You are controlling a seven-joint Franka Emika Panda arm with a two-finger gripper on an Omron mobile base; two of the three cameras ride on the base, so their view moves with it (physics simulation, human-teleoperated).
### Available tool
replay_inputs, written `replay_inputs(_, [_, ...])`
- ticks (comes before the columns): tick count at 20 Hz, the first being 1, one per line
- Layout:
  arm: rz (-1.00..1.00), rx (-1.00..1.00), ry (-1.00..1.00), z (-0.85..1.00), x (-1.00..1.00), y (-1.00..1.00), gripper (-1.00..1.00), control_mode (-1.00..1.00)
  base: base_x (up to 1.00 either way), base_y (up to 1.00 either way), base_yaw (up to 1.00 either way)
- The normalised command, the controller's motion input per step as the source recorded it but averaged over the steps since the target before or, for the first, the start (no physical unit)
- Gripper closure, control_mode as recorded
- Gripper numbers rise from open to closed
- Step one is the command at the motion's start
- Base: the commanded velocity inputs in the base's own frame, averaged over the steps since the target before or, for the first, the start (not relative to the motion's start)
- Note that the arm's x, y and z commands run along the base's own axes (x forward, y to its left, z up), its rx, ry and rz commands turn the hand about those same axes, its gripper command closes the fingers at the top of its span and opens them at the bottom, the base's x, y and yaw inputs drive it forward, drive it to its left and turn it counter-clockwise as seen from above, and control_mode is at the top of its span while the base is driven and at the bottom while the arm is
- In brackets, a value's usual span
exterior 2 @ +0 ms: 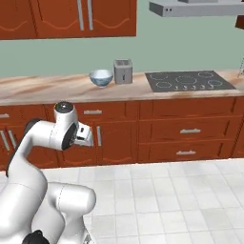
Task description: Pick the cup and bowl from the counter and place them on the counter next to the sink.
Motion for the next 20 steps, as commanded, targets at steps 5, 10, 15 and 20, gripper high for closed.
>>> replay_inputs(5, [0.0, 0.0, 0.0, 0.0, 0.0, 0.0, -1.0, 1.0, 1.0, 0.5, -0.03])
replay_inputs(10, [0.0, 0.0, 0.0, 0.0, 0.0, 0.0, -1.0, 1.0, 1.0, 0.22, 0.04])
replay_inputs(15, [0.0, 0.0, 0.0, 0.0, 0.0, 0.0, -1.0, 1.0, 1.0, -0.01, 0.2])
replay_inputs(20, [0.0, 0.0, 0.0, 0.0, 0.0, 0.0, -1.0, 1.0, 0.88, -0.3, 0.31])
